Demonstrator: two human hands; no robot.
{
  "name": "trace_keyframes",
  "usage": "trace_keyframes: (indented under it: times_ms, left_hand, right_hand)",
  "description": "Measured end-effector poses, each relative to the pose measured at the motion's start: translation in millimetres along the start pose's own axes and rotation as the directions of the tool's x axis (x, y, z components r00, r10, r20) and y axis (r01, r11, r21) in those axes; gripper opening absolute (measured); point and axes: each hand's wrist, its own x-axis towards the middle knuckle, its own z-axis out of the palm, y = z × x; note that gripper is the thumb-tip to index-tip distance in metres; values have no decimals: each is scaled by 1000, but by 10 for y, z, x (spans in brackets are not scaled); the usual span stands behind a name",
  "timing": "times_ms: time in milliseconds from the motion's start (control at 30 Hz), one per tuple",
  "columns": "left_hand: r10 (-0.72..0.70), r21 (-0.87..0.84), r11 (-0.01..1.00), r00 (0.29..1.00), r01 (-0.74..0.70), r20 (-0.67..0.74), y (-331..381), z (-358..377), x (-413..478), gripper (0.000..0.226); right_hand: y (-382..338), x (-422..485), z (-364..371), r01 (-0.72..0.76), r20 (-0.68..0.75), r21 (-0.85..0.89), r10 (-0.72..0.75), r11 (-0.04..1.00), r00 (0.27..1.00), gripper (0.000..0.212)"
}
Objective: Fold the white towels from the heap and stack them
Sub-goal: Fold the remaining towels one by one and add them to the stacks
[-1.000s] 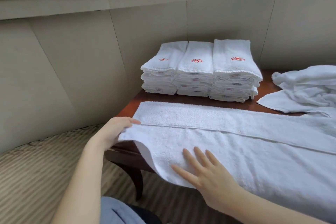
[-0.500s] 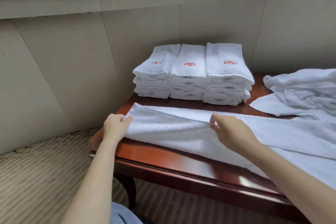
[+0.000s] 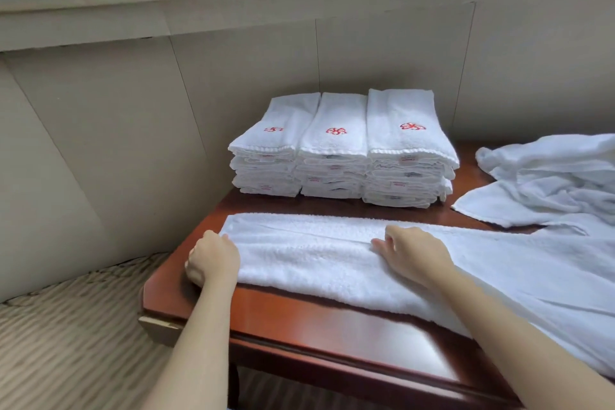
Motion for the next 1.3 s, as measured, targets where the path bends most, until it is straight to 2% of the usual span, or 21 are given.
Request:
trace_keyframes:
  times_ms: [167,267,367,467,533,567,600,667,700,800,833,867,933,1000,1067,1100,1167,1233,1300]
  left_hand:
    - [-42,-25,999,999,41,-32,10,7,49,33]
    - [-41,-5,999,995,41,-87,50,-10,14,30]
    - [106,121,989,981,-87,-165,149,-51,-77,28]
    - [356,106,931,933,-348,-59,397,-91,-217,38]
    - [541,18,837,831,-547,131,644,-68,-401,39]
    - [621,-70,778,745,-625,244,767,-34,-514,37]
    - [670,-165,731,651,-662,357,886,12,-638,36]
    - [673,-214,690,504,-691,541,1097,126,-870,34]
    - [652,-164,677,481,-718,585,1183,171,-959,33]
    - [645,-90,671,519,-736,560,1336,255,-1047,18]
    - [646,-82,668,522,-739,556,1358,269,-1049,15]
    - [645,-72,666,524,-743,556,1372,280,-1045,14]
    - [645,-63,669,537,-740,544,1401,311,-1031,16]
    - [651,-73,694,582,-716,487,1433,341,-1042,19]
    - [657,-85,723,645,-685,390,1443,371,-1056,20]
    - [658,-95,734,670,-672,342,1438,387,-1060,20]
    - [664,-102,738,691,-667,285,1420,421,-1064,21]
    - [670,-70,729,690,-681,275,1414,459,-1066,21]
    - [677,-47,721,690,-691,256,1412,505,-1058,22]
  right_hand:
    - [169,-43,-319,2,321,86,-30,996,947,25]
    - [357,-177,-496,-28,431,43,7,999,902,20]
    - [535,-330,-619,-30,434,-60,53,998,899,10]
    - [679,-477,-748,-71,464,-155,137,985,875,6]
    - [767,-588,-803,-113,490,-233,217,966,844,7]
    - [808,-654,-825,-144,489,-267,263,953,832,10]
    - [861,-719,-839,-182,487,-303,316,936,814,23]
    - [987,-863,-865,-236,471,-382,408,894,782,44]
    - [1066,-942,-886,-255,461,-412,441,875,770,47]
    - [1332,-1145,-1025,-314,429,-475,528,822,733,41]
    - [1421,-1196,-1097,-339,384,-495,551,800,740,36]
    - [1500,-1234,-1172,-377,304,-509,571,774,762,32]
    - [1657,-1253,-1272,-485,40,-508,582,712,812,28]
    - [1799,-1202,-1292,-591,-244,-471,547,654,800,30]
    - [1893,-1134,-1253,-641,-374,-450,521,622,768,30]
    - [1939,-1102,-1219,-650,-357,-457,544,607,759,32]
    - [2031,-1036,-1179,-668,-232,-476,651,572,723,44]
    - [2137,-981,-1198,-686,-154,-484,719,543,678,35]
    - [2191,-943,-1253,-720,-165,-445,742,532,650,26]
